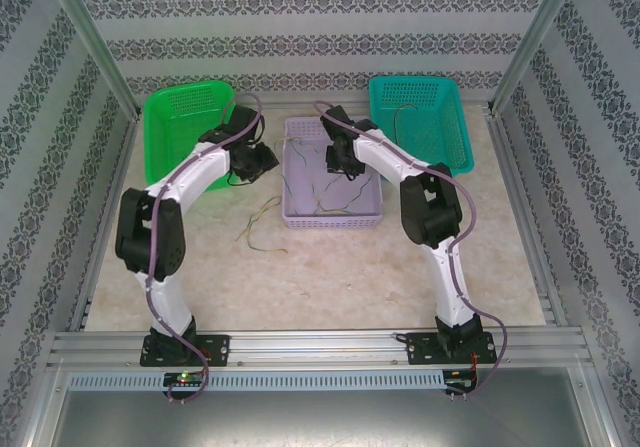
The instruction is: Untangle the cables
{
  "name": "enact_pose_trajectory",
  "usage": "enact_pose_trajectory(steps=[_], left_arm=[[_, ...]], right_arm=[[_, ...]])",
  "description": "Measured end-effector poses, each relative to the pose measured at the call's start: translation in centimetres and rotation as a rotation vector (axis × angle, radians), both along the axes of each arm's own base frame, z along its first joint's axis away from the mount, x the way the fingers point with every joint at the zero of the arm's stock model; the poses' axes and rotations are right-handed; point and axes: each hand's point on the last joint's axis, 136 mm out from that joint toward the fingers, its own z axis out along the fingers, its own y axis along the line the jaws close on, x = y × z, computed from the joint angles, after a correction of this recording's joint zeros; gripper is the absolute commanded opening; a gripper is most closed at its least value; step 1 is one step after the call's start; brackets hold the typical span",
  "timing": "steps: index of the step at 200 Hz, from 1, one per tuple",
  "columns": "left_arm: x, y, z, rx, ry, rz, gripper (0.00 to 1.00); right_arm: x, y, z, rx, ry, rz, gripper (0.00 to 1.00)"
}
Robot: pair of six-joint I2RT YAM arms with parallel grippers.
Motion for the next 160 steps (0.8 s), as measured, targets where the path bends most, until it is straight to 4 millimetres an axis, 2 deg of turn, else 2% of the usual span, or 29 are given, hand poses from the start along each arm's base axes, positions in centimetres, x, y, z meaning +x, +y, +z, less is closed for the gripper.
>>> enact_pose_trajectory(steps=[23,44,59,80,108,128,160], left_arm=[[-1.3,0.7,4.2,-0.005,-0.083,0.011,0.42],[-2.8,1.3,5.9,-0.006,-0.113,0.016,0.43],[-3.9,1.7,5.7,0.002,-0.105,0.021,0.43],[-5.5,2.4,4.5,0.021,-0.064,0.031,0.44],[-6.8,3.1,3.5,0.021,-0.024,0.045,0.33],[-6.7,3.6,3.3,0.015,-0.017,0.064,0.32],[-6.9,3.9,3.9,0.017,-0.031,0.075,0.32]], right_arm=[[-0.2,-0.6,2.3,0.011,-0.033,-0.009,0.46],[-0.4,-0.9,4.1,0.013,-0.061,-0.006,0.5],[-0.3,-1.2,5.2,0.014,-0.082,-0.003,0.52],[-0.4,-1.4,6.6,0.016,-0.108,0.001,0.53],[-0.5,-1.0,8.4,0.013,-0.149,0.052,0.5],[-1.1,1.5,9.3,0.036,-0.168,0.154,0.49],[-2.6,9.4,10.6,0.069,-0.217,0.374,0.54]])
